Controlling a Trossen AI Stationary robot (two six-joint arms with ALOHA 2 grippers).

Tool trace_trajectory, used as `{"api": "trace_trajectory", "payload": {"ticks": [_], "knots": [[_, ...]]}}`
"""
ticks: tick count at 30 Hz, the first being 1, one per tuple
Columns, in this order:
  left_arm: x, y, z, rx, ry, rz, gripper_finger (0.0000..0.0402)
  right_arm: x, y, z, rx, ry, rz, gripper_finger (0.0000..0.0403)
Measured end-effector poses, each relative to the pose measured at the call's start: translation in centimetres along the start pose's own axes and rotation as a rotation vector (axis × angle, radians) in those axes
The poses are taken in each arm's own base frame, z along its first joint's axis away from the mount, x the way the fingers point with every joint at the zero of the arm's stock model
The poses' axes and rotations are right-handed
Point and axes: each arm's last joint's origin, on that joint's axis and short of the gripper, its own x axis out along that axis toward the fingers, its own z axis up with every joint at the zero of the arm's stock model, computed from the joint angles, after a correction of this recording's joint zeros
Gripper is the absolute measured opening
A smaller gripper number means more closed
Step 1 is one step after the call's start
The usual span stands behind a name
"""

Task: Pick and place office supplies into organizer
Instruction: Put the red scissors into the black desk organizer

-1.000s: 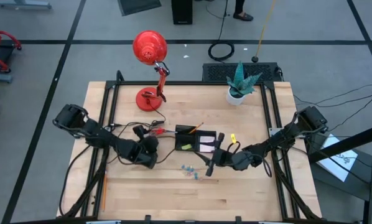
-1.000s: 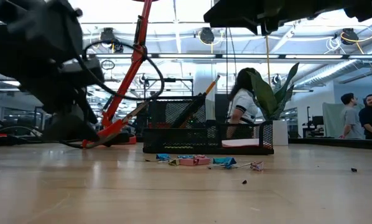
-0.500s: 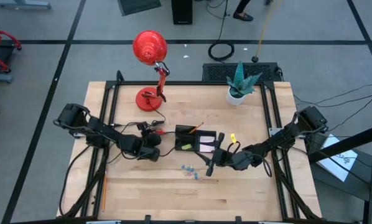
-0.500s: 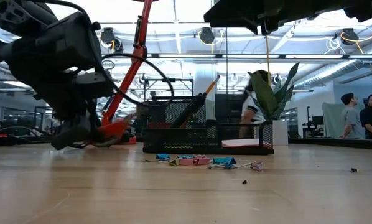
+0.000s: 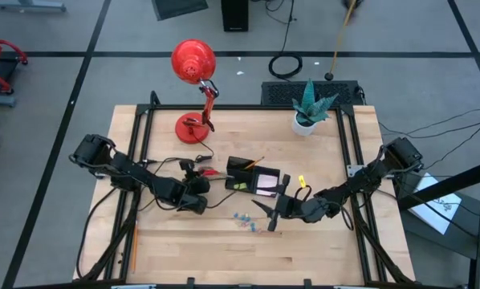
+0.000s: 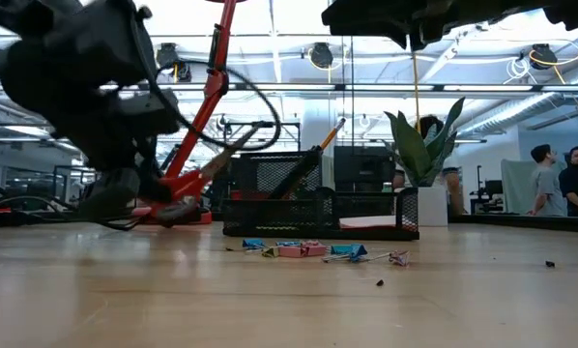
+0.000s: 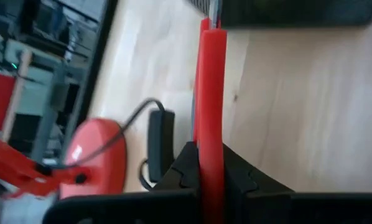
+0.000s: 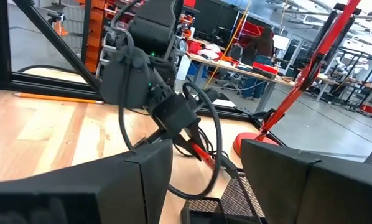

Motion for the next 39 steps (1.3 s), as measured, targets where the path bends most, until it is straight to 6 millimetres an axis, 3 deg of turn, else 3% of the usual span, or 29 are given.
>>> {"api": "trace_trajectory", "payload": {"ticks": [9,13,18,24,28,35,39], "knots": [[-5.3,0.8,4.7,0.152,-0.030,0.067,0.0014,-1.0,0.2,0.8,-0.012,-0.014,-0.026,0.0180],[-7.9,1.9,6.8,0.240,-0.052,0.105,0.0014,-2.7,0.3,2.4,-0.024,-0.048,-0.033,0.0180],[-9.2,3.3,8.7,0.385,-0.062,0.159,0.0015,-5.0,0.6,3.8,-0.048,-0.061,-0.070,0.0180],[-9.0,4.9,10.3,0.534,-0.051,0.278,0.0014,-6.8,1.2,4.3,-0.064,-0.055,-0.094,0.0180],[-7.9,5.4,10.6,0.700,0.013,0.364,0.0014,-7.4,1.5,4.3,-0.064,-0.045,-0.117,0.0180],[-4.6,3.1,10.7,1.150,0.200,0.571,0.0014,-7.7,1.6,4.3,-0.092,-0.043,-0.122,0.0180],[-3.2,2.1,11.0,1.198,0.244,0.592,0.0014,-7.7,1.6,4.3,-0.106,-0.035,-0.138,0.0180]]}}
